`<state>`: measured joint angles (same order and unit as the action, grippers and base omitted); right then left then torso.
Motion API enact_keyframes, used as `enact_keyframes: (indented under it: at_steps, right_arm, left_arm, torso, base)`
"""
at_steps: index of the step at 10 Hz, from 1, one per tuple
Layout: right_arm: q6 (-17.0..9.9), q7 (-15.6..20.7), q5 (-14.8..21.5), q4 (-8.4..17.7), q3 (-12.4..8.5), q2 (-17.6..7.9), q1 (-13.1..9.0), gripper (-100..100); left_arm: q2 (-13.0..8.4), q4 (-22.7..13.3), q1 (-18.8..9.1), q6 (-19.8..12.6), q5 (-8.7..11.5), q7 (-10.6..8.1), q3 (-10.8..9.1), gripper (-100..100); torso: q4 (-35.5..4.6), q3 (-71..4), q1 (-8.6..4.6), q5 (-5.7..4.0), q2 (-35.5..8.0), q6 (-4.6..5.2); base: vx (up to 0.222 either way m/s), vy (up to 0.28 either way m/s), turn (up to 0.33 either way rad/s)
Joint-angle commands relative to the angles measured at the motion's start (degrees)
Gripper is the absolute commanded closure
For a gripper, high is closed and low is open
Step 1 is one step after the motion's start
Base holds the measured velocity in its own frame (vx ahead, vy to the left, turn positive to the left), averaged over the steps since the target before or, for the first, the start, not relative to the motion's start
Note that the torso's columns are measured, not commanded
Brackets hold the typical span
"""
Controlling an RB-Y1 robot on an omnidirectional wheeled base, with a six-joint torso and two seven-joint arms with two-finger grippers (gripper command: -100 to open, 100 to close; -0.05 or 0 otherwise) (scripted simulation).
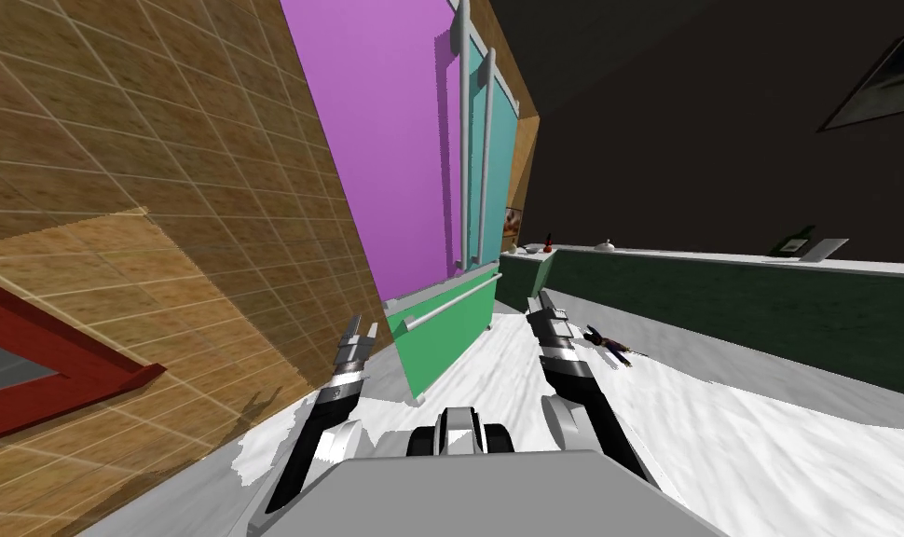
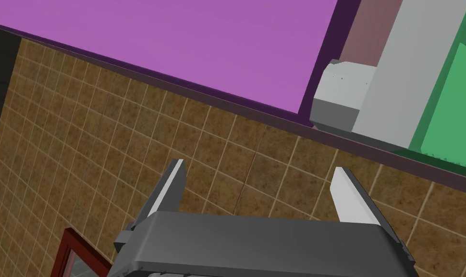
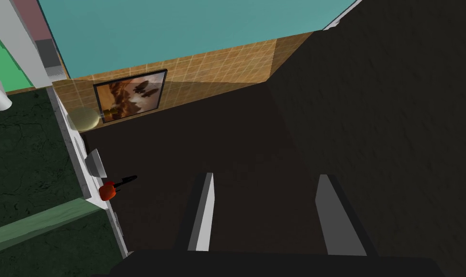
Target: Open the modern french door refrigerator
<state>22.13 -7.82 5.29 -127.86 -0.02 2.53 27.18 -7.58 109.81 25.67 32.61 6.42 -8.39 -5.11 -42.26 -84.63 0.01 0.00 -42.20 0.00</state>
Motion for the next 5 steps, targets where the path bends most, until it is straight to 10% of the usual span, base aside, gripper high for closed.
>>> enact_keyframes:
  at_steps: [1, 5]
  right_arm:
    - [0.0, 0.0, 0.0, 0.0, 0.0, 0.0, 0.0, 0]
    - [0.0, 0.0, 0.0, 0.0, 0.0, 0.0, 0.0, 0]
  left_arm:
    - [-0.1, -3.0, -0.5, 0.8, 0.6, -0.24, -0.66, -100]
    - [-1.2, -7.6, -1.4, 1.2, 1.7, -0.50, -1.82, -100]
  torso:
    - [0.0, 0.0, 0.01, 0.00, -0.1, 0.01]
    - [0.0, 0.0, -0.06, -0.02, 0.0, 0.00]
  base:
    - [0.060, -0.076, 0.036]
    - [0.073, -0.087, 0.055]
